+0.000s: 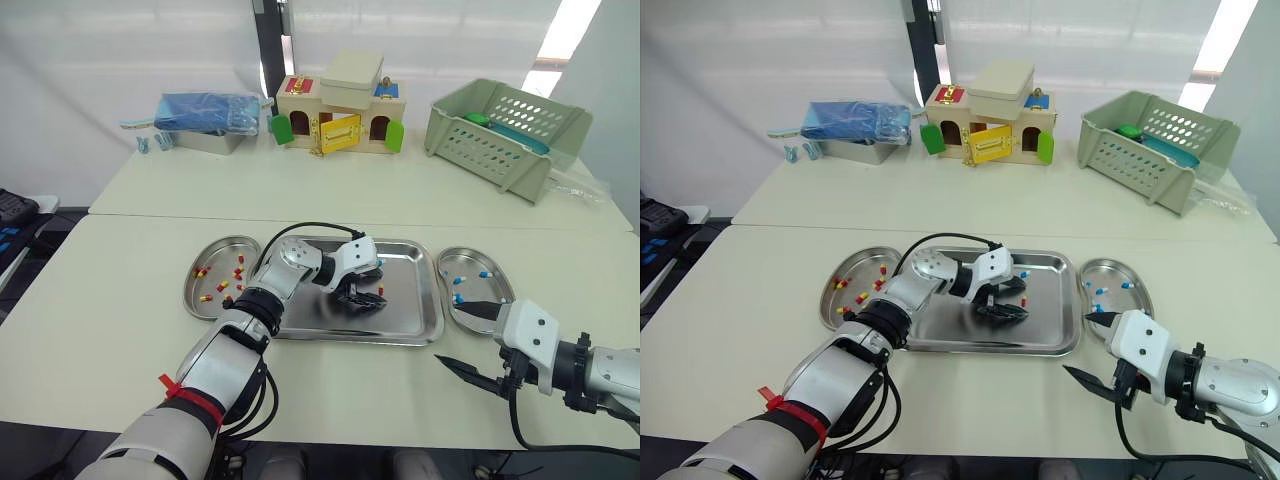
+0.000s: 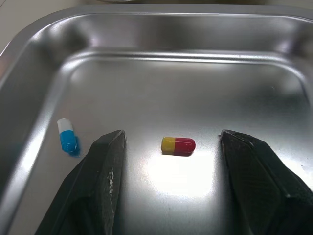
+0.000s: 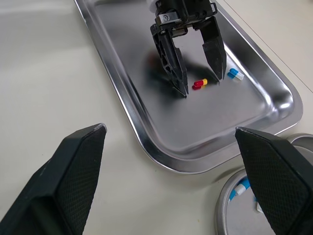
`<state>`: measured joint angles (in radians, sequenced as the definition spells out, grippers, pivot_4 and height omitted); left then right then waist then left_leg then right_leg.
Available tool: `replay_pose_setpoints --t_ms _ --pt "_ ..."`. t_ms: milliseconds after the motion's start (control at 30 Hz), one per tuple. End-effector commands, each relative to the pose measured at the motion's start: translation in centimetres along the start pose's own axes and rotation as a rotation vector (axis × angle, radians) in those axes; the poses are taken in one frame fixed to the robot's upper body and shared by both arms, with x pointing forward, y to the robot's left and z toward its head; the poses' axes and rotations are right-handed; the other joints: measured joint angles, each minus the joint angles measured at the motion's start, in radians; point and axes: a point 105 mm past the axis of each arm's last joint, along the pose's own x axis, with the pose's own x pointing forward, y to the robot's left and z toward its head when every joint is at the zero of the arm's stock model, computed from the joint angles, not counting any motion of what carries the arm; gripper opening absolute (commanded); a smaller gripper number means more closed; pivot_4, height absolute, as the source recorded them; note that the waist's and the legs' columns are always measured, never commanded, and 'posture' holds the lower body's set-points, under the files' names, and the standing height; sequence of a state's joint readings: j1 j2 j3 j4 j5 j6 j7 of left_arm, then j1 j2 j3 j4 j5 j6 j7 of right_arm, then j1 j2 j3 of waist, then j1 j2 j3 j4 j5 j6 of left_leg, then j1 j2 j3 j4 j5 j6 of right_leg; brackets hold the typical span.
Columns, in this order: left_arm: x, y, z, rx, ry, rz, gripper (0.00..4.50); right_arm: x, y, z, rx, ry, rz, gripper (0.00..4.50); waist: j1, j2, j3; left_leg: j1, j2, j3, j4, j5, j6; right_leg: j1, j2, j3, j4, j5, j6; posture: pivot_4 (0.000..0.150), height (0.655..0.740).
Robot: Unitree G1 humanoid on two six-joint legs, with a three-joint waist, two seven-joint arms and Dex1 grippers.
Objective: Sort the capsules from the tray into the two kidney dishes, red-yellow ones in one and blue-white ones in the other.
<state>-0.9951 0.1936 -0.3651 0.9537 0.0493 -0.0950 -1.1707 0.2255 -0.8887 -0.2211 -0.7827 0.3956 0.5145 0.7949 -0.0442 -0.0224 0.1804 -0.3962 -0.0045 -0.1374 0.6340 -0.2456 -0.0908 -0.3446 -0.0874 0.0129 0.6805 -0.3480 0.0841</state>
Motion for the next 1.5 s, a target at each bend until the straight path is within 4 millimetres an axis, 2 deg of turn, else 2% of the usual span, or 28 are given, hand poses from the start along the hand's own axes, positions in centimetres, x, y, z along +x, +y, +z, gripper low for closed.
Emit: replay_pose_setpoints --t_ms 33,100,333,400,500,533,733,867,1000,1133,1233,1333,1500 --pt "-0.2 0.0 -0.2 0.007 0.013 -0.004 2.13 -0.2 0.1 0.9 -0.034 -0.022 -0.011 4.44 0.000 0.000 0.000 0.000 0.000 0.000 0.000 0.000 0.000 0.000 0.000 0.000 0.000 0.000 0.000 0.150 0.7400" --pt "-0.3 0.0 -0.4 0.005 0.017 -0.002 1.55 -0.1 0.1 0.9 -0.035 -0.022 -0.008 4.44 0.000 0.000 0.000 0.000 0.000 0.000 0.000 0.000 0.000 0.000 0.000 0.000 0.000 0.000 0.000 0.150 0.7400" --pt "-0.3 -0.1 -0.9 -0.009 0.030 -0.005 1.55 0.1 0.0 0.9 -0.041 -0.024 -0.001 4.44 -0.002 0.000 0.000 0.000 0.000 0.000 0.000 0.000 0.000 0.000 0.000 0.000 0.000 0.000 0.000 0.150 0.7400" --pt "-0.3 -0.1 -0.9 -0.011 0.029 -0.002 1.20 0.1 0.0 0.9 -0.043 -0.023 -0.002 4.44 -0.002 0.000 0.000 0.000 0.000 0.000 0.000 0.000 0.000 0.000 0.000 0.000 0.000 0.000 0.000 0.150 0.7400" --pt "-0.3 -0.3 -1.0 -0.013 0.029 -0.007 0.42 0.1 -0.1 0.9 -0.044 -0.022 -0.001 4.44 -0.002 0.000 0.000 0.000 0.000 0.000 0.000 0.000 0.000 0.000 0.000 0.000 0.000 0.000 0.000 0.150 0.7400" --pt "-0.3 -0.4 -1.1 -0.010 0.031 -0.011 0.34 0.1 -0.1 0.9 -0.045 -0.021 -0.001 4.44 -0.002 0.000 0.000 0.000 0.000 0.000 0.000 0.000 0.000 0.000 0.000 0.000 0.000 0.000 0.000 0.150 0.7400" --pt "-0.4 -0.1 -0.6 -0.001 0.008 0.001 0.34 0.1 -0.1 0.9 -0.046 -0.021 0.000 4.44 -0.002 0.000 0.000 0.000 0.000 0.000 0.000 0.000 0.000 0.000 0.000 0.000 0.000 0.000 0.000 0.150 0.7400" --pt "-1.5 1.1 1.9 0.007 -0.090 0.056 0.34 0.2 -0.1 0.9 -0.046 -0.022 0.002 4.44 -0.004 0.000 0.000 0.000 0.000 0.000 0.000 0.000 0.000 0.000 0.000 0.000 0.000 0.000 0.000 0.150 0.7400" --pt "-4.6 2.0 5.9 -0.060 -0.285 0.162 0.34 0.2 0.2 0.9 -0.043 -0.024 0.013 4.44 -0.006 0.000 0.000 -0.001 0.000 -0.001 0.000 0.000 -0.001 0.000 0.000 0.000 0.000 0.000 0.000 0.150 0.7400" --pt "-9.0 0.9 6.4 -0.079 -0.325 0.300 0.34 0.1 0.2 0.9 -0.039 -0.023 0.028 4.44 -0.019 0.002 -0.001 0.000 0.001 -0.001 0.000 0.000 -0.001 0.000 0.000 0.000 0.000 0.000 0.000 0.150 0.7400" --pt "-12.8 0.5 4.4 -0.140 -0.273 0.450 0.34 0.0 0.2 0.9 -0.040 -0.022 0.043 4.44 -0.021 0.003 -0.002 0.002 0.001 -0.001 0.000 0.001 -0.001 0.001 0.000 0.001 0.001 0.000 0.000 0.150 0.7400" --pt "-17.0 -0.1 1.0 -0.213 -0.176 0.607 0.34 0.1 0.0 0.8 -0.043 -0.022 0.056 4.44 -0.016 0.003 -0.002 0.003 0.001 -0.001 0.000 0.000 -0.001 0.002 0.000 0.001 0.001 0.000 0.000 0.150 0.7400" --pt "-21.9 -1.5 -4.2 -0.319 -0.019 0.787 0.34 0.3 -0.3 0.9 -0.055 -0.025 0.074 4.44 -0.004 0.002 -0.001 0.002 0.001 -0.001 0.000 0.000 0.001 0.002 0.000 0.001 0.000 0.000 0.000 0.150 0.7400"
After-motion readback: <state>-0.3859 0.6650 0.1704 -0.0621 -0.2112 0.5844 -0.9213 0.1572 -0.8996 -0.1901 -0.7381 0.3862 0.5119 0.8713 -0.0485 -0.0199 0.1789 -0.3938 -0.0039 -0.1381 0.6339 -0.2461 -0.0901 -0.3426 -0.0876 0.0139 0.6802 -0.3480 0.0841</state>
